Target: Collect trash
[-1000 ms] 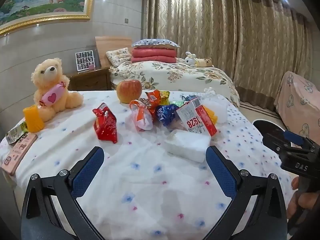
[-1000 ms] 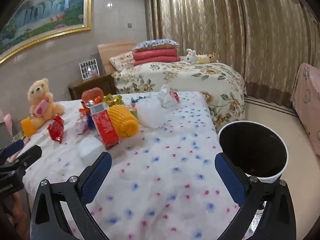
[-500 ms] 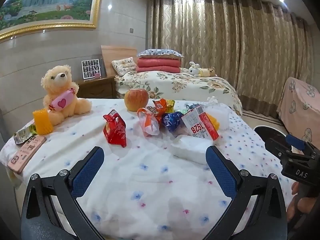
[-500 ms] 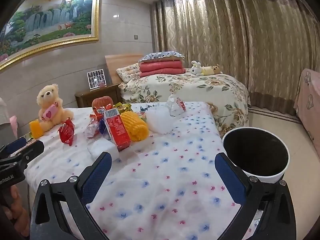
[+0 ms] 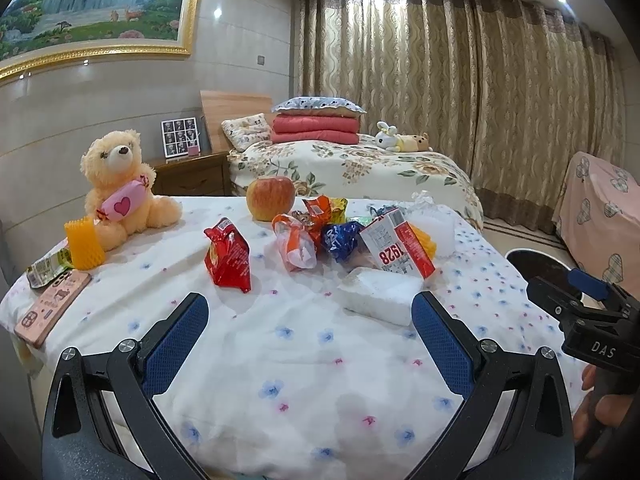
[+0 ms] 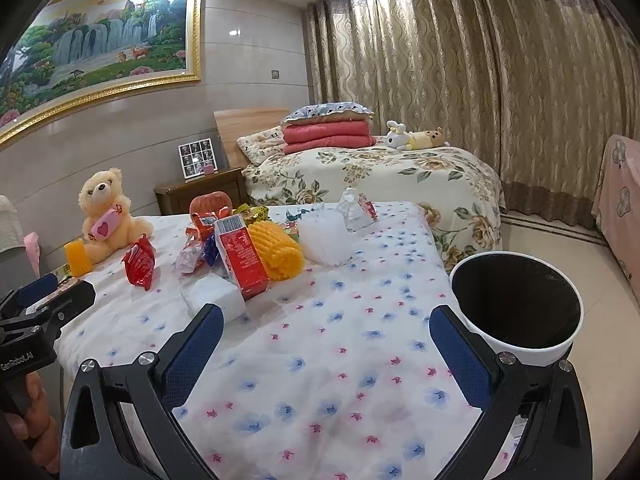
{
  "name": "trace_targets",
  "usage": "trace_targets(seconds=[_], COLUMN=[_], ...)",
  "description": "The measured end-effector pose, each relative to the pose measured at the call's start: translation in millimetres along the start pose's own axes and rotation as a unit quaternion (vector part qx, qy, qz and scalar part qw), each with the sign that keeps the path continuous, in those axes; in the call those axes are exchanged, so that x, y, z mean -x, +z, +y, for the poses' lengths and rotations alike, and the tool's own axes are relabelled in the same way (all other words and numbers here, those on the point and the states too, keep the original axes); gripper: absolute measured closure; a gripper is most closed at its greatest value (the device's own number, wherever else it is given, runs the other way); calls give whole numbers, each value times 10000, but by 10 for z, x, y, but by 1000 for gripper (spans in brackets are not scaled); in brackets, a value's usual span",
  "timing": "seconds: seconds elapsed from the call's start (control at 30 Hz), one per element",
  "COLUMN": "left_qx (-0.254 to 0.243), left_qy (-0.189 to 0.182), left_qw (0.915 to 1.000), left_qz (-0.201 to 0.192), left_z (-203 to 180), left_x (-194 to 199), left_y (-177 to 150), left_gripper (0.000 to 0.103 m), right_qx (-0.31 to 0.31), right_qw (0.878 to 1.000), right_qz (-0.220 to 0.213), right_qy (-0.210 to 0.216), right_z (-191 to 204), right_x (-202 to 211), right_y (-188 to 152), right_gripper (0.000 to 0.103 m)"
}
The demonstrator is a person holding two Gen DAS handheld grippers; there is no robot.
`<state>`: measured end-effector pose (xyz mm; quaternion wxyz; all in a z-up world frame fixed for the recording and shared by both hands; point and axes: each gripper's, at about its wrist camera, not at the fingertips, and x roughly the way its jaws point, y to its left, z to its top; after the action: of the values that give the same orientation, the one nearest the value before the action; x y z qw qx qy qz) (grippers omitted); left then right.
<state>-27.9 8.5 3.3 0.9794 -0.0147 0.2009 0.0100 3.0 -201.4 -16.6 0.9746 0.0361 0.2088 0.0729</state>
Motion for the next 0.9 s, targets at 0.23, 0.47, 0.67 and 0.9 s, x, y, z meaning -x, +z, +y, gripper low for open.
trace_targets(seconds=[0.23, 0.47, 0.67, 0.9], left_qx=[-1, 14, 16, 20], left_qy=[7, -7, -6, -8], left_qw=[10000, 10000, 10000, 10000], left_qz=[-1, 21, 26, 40], left_z=[-2, 2, 5, 2], left_x=[-3, -14, -13, -16], left_y=[-7, -34, -31, -38], left_gripper=[0, 0, 0, 0], right_qx=[-5, -11, -6, -15], right_qw=[10000, 10000, 10000, 9999], right_qz=[16, 34, 37, 47], right_qy=[32, 72, 92, 112], right_z=[8, 19, 26, 31], right_x=[-4, -9, -9, -8], right_y=[-9, -11, -14, -16], right_gripper=[0, 0, 0, 0])
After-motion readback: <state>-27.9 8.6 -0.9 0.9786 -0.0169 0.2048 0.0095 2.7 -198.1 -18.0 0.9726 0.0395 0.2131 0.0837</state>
